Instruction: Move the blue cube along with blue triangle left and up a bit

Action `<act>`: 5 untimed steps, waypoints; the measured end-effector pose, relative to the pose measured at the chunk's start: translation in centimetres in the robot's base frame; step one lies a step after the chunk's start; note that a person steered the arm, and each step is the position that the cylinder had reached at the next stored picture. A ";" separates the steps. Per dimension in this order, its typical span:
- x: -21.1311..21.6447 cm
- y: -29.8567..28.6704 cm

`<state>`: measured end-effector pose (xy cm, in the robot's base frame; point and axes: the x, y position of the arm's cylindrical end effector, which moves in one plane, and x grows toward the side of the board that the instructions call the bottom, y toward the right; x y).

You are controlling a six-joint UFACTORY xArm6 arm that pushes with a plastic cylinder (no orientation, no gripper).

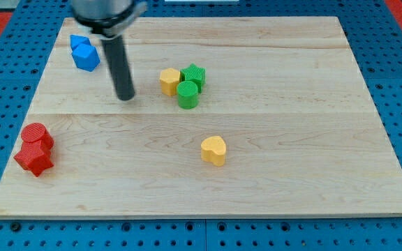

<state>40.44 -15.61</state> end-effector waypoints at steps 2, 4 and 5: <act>-3.2 -4.7; -9.6 -3.4; -12.3 -2.6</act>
<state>28.14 -18.17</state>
